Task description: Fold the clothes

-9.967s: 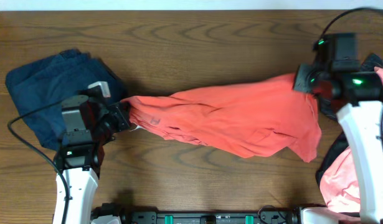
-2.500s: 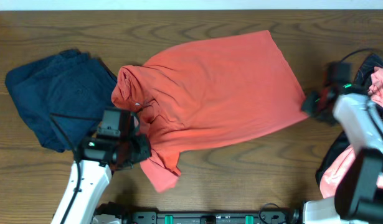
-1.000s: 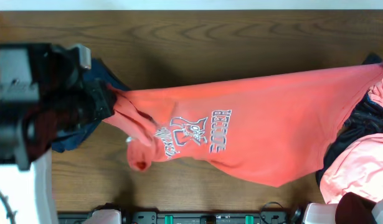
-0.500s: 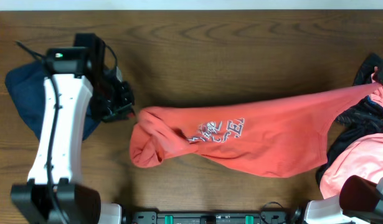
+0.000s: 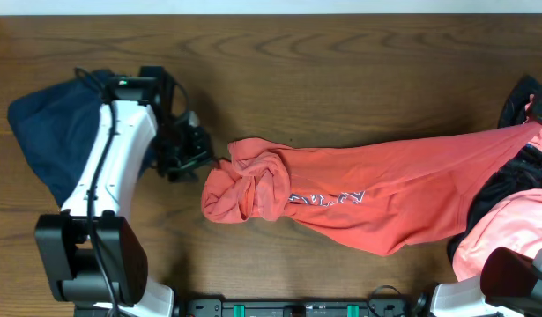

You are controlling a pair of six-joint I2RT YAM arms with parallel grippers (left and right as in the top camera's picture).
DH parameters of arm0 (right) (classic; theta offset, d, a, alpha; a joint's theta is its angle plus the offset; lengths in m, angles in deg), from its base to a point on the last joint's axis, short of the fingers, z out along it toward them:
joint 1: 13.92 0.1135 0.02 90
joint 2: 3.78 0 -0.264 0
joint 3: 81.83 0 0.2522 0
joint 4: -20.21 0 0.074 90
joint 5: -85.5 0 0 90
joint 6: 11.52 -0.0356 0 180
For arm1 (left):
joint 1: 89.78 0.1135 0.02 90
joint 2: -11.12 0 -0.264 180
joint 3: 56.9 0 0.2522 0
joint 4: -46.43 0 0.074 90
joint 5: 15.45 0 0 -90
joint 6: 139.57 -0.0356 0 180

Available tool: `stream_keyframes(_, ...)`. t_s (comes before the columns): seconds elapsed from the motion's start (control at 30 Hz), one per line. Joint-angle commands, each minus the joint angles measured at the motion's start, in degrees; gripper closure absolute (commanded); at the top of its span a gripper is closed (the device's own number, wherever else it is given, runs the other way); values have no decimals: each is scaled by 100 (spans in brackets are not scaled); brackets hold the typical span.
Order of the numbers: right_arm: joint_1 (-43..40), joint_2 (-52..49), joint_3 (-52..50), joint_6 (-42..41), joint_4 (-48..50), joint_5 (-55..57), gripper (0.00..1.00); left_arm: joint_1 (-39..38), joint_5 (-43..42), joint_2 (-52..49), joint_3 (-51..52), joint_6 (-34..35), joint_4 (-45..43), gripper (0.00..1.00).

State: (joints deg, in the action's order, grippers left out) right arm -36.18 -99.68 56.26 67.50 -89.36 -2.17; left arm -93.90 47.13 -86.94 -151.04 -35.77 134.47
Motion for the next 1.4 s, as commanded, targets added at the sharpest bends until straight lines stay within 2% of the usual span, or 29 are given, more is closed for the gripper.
stream_keyframes(0.0, -111, 2, -7, 101, -4, 87, 99, -535, -258, 31, -17, -28, -190, 41)
stream_keyframes(0.1, -101, 2, -7, 101, -9, 87, 99, -1086, -96, 26, -17, -24, -605, 38)
stream_keyframes(0.4, -70, -2, -7, 101, -52, 85, 99, -2573, 1200, -308, -15, 151, -1674, 38)
stream_keyframes(0.57, -70, -2, -7, 101, -68, 87, 99, -2979, 1526, -750, -15, 195, -2033, 36)
stream_keyframes(0.8, -70, -2, -7, 101, -85, 87, 99, -3062, 1530, -1370, -15, 195, -2124, 36)
stream_keyframes(0.9, -70, -2, -7, 101, -85, 87, 99, -3062, 1532, -1401, -17, 190, -2133, 52)
stream_keyframes(1.07, -70, -2, -7, 101, -79, 87, 99, -3018, 1530, -1287, -31, 188, -2081, 87)
stream_keyframes(1.2, -70, -2, -7, 101, -76, 87, 99, -2896, 1532, -1027, -146, 186, -1923, 94)
stream_keyframes(1.37, -70, -2, -7, 98, -68, 74, 99, -2472, 1528, -319, -439, 166, -1449, 94)
